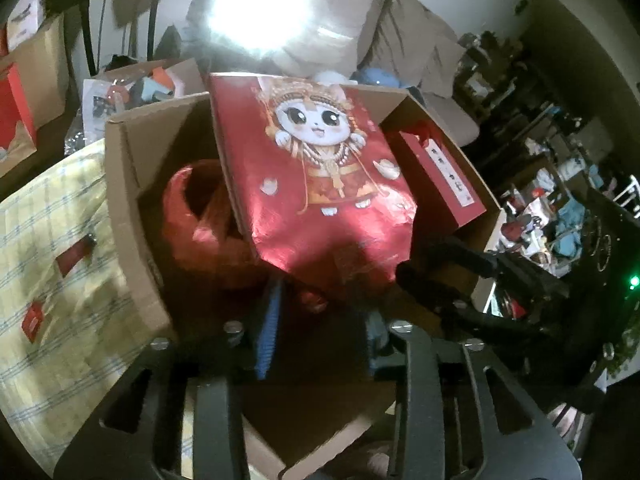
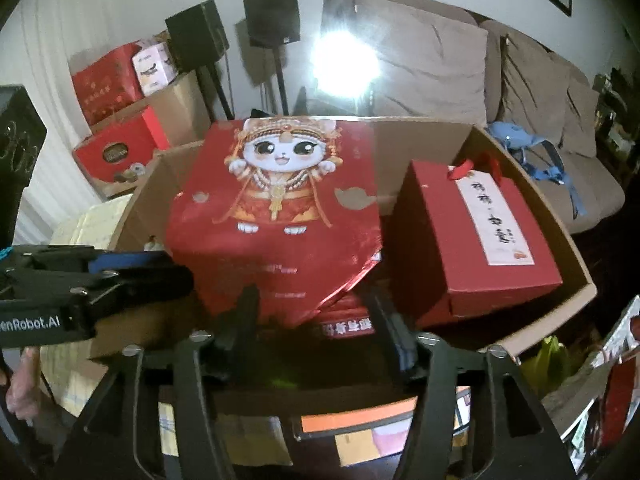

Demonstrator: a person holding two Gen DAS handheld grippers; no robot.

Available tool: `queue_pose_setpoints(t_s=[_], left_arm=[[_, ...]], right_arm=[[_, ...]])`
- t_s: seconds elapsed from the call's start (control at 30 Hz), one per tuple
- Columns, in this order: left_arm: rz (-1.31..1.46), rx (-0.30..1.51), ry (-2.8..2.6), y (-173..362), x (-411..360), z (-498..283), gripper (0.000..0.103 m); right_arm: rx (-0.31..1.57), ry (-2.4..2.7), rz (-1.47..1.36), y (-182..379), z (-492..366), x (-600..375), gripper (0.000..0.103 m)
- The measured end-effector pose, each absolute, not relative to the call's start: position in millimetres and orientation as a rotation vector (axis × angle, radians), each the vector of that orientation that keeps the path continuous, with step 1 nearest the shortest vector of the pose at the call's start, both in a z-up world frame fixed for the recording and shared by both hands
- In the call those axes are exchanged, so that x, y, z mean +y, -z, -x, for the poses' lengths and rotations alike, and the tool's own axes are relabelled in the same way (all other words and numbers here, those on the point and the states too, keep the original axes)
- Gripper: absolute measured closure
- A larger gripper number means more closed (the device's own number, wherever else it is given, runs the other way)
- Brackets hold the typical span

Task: Organize objects

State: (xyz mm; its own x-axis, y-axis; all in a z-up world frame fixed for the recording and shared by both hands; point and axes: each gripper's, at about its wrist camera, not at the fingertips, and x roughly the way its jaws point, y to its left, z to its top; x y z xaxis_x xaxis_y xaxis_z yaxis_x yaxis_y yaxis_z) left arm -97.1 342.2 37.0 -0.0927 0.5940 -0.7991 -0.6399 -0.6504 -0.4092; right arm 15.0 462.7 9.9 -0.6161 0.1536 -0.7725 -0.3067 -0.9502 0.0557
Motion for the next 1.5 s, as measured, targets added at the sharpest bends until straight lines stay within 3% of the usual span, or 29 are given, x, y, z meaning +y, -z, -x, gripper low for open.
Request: queue_pose_setpoints(t_s=[0.33, 0.5, 0.73, 1.0, 1.17, 1.5], left_arm=[[1.262, 0.101, -1.937, -55, 318, 101, 0.049], [1.236, 0.057, -1.994, -68, 312, 121, 0.049], [1.232, 0.039, -2.042, -75, 332, 157, 0.057], [1.359, 0.117, -2.023, -38, 369, 181, 0.085], [1.394, 0.135, -1.988, -26, 374, 178, 0.086], [1.420, 0.070, -1.930, -25, 366, 169, 0.086]], right_arm=[[0.243, -2.597, 1.129, -32, -19, 462, 0.041], [0.218, -2.602, 1.127, -40, 1, 463, 0.041], [0.218, -2.588, 1.150, -40, 43, 481, 0.047], [0.205, -2.541, 1.250, -22, 94, 502, 0.049], [0.132, -2.518, 1.373, -6, 113, 499, 0.053], [0.175, -2.563, 1.472, -2, 129, 498, 0.052]])
